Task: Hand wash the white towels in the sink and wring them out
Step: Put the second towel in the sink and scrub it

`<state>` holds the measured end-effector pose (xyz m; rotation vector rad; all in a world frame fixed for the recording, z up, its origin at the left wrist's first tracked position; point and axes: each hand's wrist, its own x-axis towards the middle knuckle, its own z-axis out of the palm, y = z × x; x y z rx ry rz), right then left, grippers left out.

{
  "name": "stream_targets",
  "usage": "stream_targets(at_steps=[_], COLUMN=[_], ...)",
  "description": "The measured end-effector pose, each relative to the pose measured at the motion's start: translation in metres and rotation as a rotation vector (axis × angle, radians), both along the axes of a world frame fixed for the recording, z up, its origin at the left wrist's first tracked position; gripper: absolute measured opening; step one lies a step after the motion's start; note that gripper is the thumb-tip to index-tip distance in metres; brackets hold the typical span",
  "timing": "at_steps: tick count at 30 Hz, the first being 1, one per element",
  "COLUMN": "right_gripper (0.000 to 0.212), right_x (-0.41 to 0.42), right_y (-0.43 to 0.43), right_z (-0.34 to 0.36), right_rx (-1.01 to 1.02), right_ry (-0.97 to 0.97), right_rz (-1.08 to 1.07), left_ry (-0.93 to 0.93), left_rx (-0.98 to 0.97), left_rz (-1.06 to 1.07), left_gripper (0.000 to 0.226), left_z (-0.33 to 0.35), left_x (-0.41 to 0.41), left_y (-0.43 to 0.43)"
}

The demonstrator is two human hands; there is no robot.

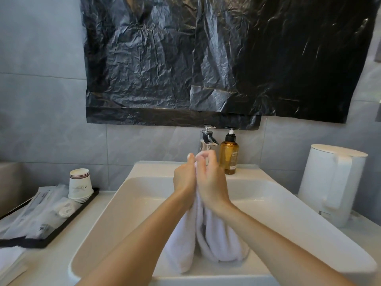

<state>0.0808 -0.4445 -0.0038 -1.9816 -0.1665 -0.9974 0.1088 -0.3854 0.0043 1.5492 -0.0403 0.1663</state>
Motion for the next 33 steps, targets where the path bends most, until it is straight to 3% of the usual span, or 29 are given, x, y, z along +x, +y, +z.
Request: stream_targets(at_steps=[3,7,11,15,19,23,26,30,33], right_gripper=[0.013,0.013,0.013,0.012,0.012,0.013,0.011,0.013,0.012], right_x=[0.009,-0.010,0.010,-0.009,0.008,-0.004,0.010,-0.001,0.004], right_y=[-0.015,0.007,-0.011,0.002,-0.013,0.000,-0.011,-0.002,-0.006], right_z=[0.014,-0.002,0.017,-0.001,0.011,0.001,0.010,0.001,0.005], right_rx=[0.222,-0.014,0.233,-0.046,0.190,0.022,0.206,0.054,0.187], right_ry=[0.094,0.034,0.159,0.095,0.185,0.079,0.170,0.105,0.144], right_rz=[-0.099,-0.006,-0.117,-0.034,-0.096,-0.020,-0.089,-0.040,-0.071], left_ry=[-0.017,0.014,0.099,0.067,0.033,-0.016,0.045,0.043,0.074], left_rx=[-0.027,-0.051,-0.121,-0.132,-0.114,-0.024,-0.071,-0.079,-0.109], left_rz=[-0.056,-0.004,-0.070,-0.042,-0.066,0.009,-0.066,-0.024,-0.050], left_gripper=[0.053,0.045,0.047,0.042,0.049,0.049,0.047,0.047,0.048], left_z=[-0.003,-0.001,-0.003,-0.003,-0.005,0.001,0.000,0.000,-0.001], left_x=[-0.003,0.005,-0.003,0.001,-0.003,-0.002,-0.009,-0.005,-0.008], left_y=[-0.005,0.001,-0.003,0.000,-0.003,0.001,-0.001,0.001,0.001])
